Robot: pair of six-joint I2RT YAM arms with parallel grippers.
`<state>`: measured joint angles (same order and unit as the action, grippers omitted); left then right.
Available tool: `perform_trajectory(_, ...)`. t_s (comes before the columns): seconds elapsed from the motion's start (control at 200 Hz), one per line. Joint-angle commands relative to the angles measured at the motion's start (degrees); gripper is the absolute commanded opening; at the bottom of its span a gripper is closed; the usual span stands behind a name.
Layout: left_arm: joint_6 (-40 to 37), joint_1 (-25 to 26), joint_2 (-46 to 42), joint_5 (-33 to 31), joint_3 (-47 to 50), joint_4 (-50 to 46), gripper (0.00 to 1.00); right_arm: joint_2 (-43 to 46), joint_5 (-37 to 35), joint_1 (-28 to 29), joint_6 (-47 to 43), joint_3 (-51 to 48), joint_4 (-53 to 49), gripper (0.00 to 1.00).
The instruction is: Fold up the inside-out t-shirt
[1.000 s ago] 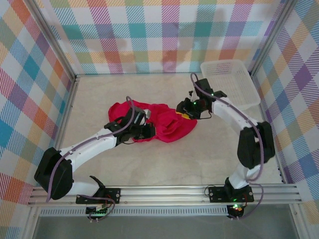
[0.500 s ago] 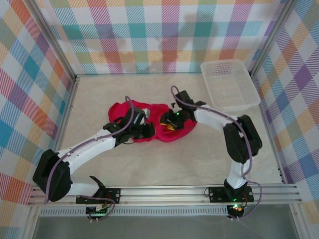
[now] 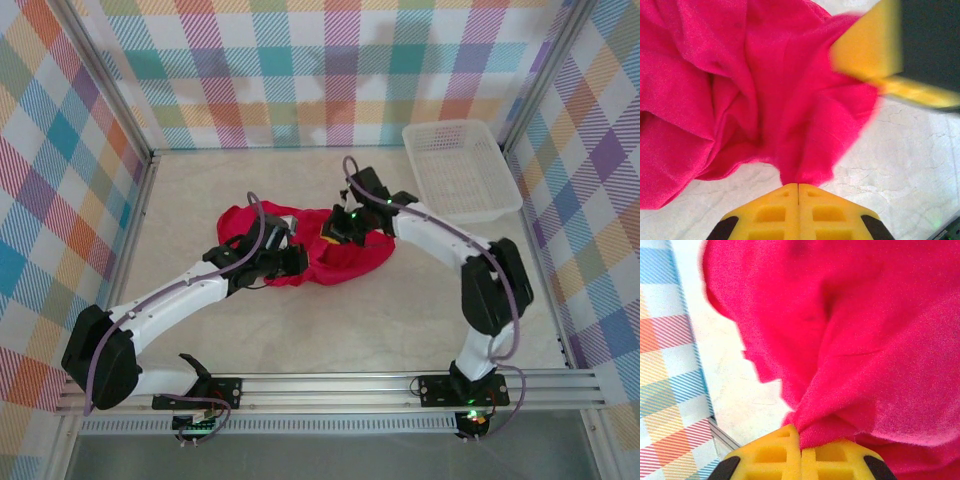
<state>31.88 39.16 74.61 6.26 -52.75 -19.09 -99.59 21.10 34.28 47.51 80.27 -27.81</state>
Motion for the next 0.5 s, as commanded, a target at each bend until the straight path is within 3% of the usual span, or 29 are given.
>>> perform_trajectory(0.0, -0.95, 0.57, 1.35, -1.17, 0.20, 1.61, 0.00, 5.45, -2.94, -0.18, -3.44, 3.05, -7.11, 0.00)
perform_trajectory(0.285, -1.25, 0.56, 3.88, -1.44, 0.39, 1.80, 0.00, 9.87, -8.33, -0.18, -5.56, 1.90, -10.89, 0.00)
perform_trajectory(0.35, -1.32, 0.57, 3.84, -1.88, 0.47, 1.47, 0.00, 8.70, -10.58, -0.40, -6.89, 2.59, -12.84, 0.22)
perform_trajectory(0.5, -1.43, 0.57, 3.11, -2.13, 0.38, 1.01, 0.00, 4.31, -22.16, -1.92, -11.21, 4.40, -17.15, 0.24)
